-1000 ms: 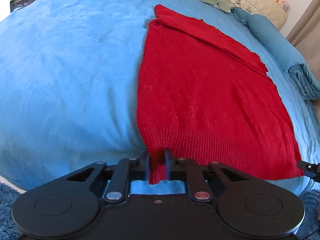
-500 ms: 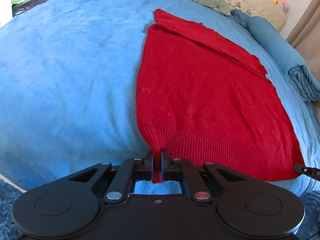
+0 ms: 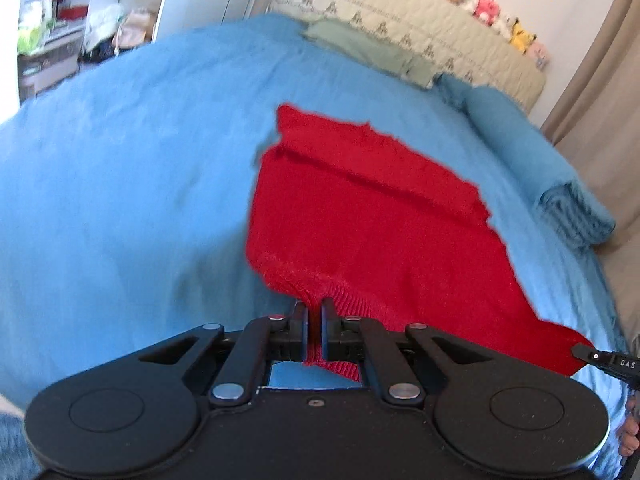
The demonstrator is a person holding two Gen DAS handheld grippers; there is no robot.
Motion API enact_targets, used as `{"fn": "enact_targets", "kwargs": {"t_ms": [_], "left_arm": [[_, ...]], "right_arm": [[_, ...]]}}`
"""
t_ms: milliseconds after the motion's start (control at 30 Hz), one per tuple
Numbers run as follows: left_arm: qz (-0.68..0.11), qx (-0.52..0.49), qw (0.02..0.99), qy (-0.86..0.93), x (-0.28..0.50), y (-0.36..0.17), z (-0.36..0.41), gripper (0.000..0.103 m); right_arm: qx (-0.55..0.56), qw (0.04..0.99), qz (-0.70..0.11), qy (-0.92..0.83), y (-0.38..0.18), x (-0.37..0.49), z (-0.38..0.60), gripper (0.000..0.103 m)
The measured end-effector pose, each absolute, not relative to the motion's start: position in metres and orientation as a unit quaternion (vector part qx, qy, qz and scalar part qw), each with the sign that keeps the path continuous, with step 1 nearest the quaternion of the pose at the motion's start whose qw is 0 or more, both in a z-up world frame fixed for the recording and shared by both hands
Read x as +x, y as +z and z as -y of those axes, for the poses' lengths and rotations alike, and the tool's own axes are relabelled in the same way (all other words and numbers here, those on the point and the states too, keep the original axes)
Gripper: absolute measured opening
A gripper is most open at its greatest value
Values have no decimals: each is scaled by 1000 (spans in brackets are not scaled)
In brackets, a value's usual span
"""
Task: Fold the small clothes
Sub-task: 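Grasp the ribbed hem with both grippers and lift it toward the collar, then lay the hem over the sweater body with both grippers and open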
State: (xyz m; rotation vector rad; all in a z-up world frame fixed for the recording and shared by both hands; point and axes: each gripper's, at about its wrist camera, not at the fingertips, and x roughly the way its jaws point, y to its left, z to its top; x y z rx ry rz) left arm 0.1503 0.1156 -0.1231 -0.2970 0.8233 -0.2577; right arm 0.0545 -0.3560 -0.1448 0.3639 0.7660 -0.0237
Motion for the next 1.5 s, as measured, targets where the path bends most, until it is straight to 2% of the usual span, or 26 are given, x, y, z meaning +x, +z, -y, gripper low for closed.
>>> {"fn": "enact_targets", "kwargs": {"t_ms": [267, 467, 633, 767, 967, 1100, 1333, 1367, 1400, 1433, 1467, 1500], "left_arm": [[-332, -183, 915, -143, 218, -69, -111, 5], [-291, -173, 933, -120, 307, -37, -96, 5], [-274, -159, 943, -107, 395, -35, -74, 5], [-276, -145, 946, -92, 457, -54, -57, 5], [-310, -133, 940, -55, 526, -108, -41, 5], [-332, -123, 934, -39, 546, -140, -35, 5], [-346, -138, 928, -25, 570, -165, -40, 7], [-343, -138, 929, -23, 571, -166, -40, 9], [-339, -137, 930, -22, 573, -165, -38, 24], [-338, -135, 931, -24, 573, -164, -38, 37], [-335, -134, 932, -24, 572, -163, -38, 64], [-328, -131, 935, -21, 569, -160, -38, 75]], "right_arm": [[187, 923, -335, 7, -84, 105, 378, 20], [192, 935, -297, 17, -41, 192, 403, 20], [184, 942, -279, 19, -25, 289, 418, 20], [177, 939, -293, 12, -41, 373, 422, 20], [150, 931, -333, -17, -105, 480, 420, 20], [140, 922, -359, -34, -151, 515, 419, 20], [120, 922, -365, -48, -182, 539, 421, 21], [114, 923, -365, -48, -184, 540, 420, 22], [103, 923, -367, -55, -185, 541, 419, 24], [89, 924, -365, -66, -187, 544, 417, 34], [80, 925, -364, -73, -187, 542, 414, 54], [73, 925, -364, -78, -187, 543, 412, 65]]}}
